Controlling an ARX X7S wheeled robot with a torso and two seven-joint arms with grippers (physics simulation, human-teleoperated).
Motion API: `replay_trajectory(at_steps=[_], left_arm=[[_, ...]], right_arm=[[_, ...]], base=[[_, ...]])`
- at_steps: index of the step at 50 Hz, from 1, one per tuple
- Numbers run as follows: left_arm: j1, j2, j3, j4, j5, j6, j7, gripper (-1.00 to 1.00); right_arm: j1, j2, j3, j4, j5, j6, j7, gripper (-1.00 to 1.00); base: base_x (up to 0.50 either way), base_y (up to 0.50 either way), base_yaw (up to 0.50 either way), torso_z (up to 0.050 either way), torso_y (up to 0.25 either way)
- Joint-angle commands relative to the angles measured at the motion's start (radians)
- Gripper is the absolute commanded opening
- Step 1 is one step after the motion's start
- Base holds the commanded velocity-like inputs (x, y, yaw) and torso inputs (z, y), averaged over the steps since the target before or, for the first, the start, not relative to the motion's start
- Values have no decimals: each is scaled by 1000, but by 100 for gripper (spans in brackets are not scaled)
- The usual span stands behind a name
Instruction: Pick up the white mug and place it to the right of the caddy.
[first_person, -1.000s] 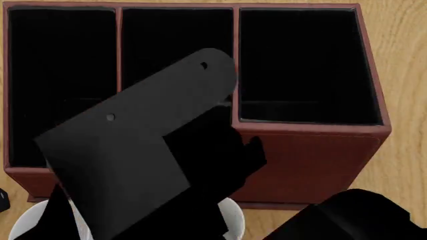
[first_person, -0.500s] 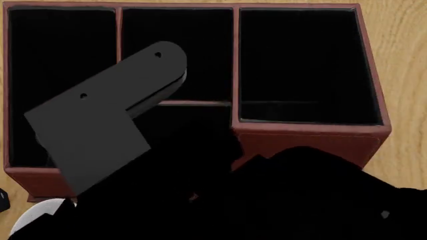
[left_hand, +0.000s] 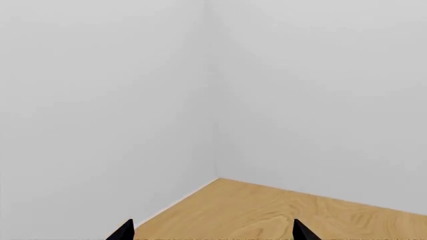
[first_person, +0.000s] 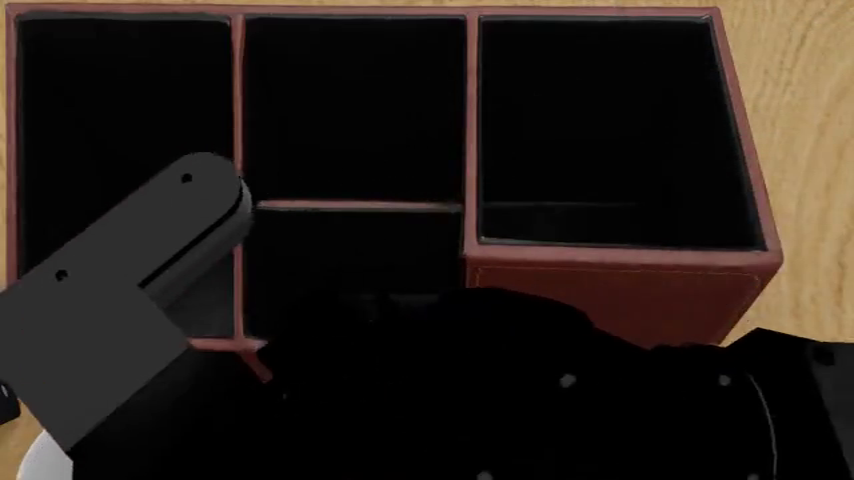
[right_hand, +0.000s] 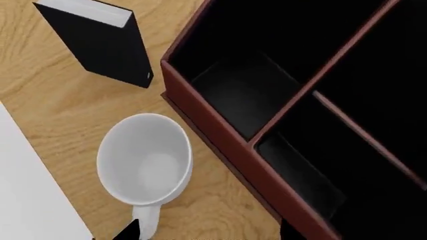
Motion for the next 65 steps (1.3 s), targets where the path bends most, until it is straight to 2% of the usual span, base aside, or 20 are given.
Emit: replay_trajectory(at_steps=[1, 17, 25, 41, 65], left_arm=[[18, 7, -5, 0, 6, 7, 6, 100], [29, -4, 13, 4, 34, 3, 1, 100], [57, -12, -50, 21, -17, -1, -16, 100], [55, -59, -22, 30, -38, -2, -66, 100], [64, -35, 23, -7, 28, 32, -20, 100]], right_arm=[[9, -50, -44, 29, -7, 8, -23, 100], [-14, -112, -72, 42, -45, -7, -63, 100], [-26, -132, -85, 51, -61, -9, -85, 100], [-67, -125, -92, 95, -120, -7, -154, 100], [-140, -132, -109, 138, -171, -32, -224, 100]], base=[[0, 0, 0, 0, 0], [0, 0, 0, 0, 0], [0, 0, 0, 0, 0], [0, 0, 0, 0, 0], [0, 0, 0, 0, 0]])
